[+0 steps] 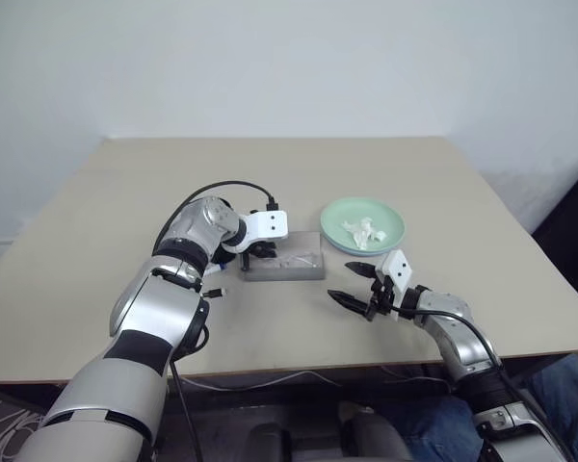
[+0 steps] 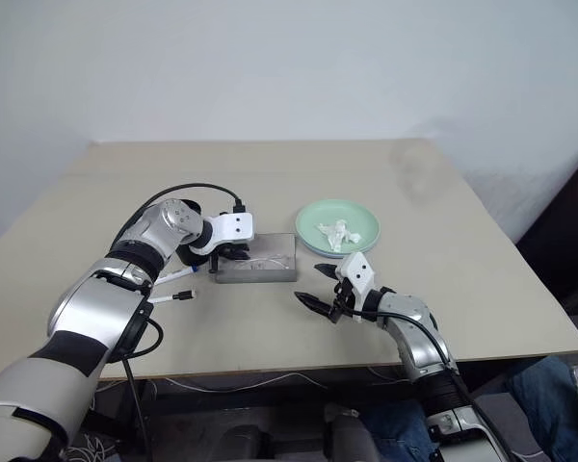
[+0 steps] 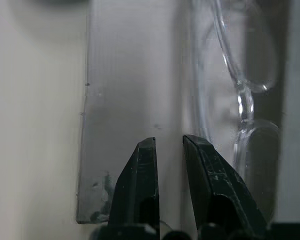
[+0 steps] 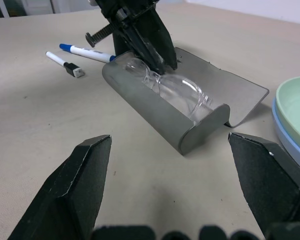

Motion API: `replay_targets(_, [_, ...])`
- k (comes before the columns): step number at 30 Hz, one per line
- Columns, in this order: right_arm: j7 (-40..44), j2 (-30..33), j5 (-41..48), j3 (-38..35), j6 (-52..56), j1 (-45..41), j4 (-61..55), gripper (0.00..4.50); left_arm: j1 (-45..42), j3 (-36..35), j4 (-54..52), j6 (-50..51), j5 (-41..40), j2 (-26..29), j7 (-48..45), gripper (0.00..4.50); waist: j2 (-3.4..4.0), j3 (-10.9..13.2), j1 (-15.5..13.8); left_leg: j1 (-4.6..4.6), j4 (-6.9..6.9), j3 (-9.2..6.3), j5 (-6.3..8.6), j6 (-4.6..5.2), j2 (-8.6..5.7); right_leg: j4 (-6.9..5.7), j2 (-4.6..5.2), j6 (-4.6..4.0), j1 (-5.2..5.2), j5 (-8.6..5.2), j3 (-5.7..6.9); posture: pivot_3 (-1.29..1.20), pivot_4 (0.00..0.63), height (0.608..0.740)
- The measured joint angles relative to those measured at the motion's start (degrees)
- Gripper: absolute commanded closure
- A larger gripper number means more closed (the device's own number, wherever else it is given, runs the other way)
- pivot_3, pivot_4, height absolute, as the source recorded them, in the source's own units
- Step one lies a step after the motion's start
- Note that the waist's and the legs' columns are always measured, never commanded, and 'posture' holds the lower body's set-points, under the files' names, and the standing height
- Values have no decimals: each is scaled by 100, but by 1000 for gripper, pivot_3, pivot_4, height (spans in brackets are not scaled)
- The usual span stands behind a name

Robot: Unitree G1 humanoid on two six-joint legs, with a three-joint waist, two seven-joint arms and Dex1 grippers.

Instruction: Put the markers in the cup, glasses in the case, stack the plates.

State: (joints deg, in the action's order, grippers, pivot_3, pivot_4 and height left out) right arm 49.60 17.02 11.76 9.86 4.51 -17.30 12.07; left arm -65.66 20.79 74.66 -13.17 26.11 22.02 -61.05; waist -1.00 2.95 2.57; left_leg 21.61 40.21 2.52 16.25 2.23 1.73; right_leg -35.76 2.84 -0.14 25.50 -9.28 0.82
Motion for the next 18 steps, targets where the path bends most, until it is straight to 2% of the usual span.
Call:
replay_targets(12, [-22,-7,-1,-4,-2,16,-2,434,300,-5,-439,-139,-264,12,-1173,3670,0,-1,0,0,0,1,0,1,0,1,0,1,-1,-1,-2,0,0,721])
replay_targets(18, [-13,-13,-1,-4,-3,15,1,434,410,-14,-512,-149,-344,7,-1096,3670,-1,-1,0,0,0,0,0,1,0,1,0,1,-1,-1,-2,0,0,721])
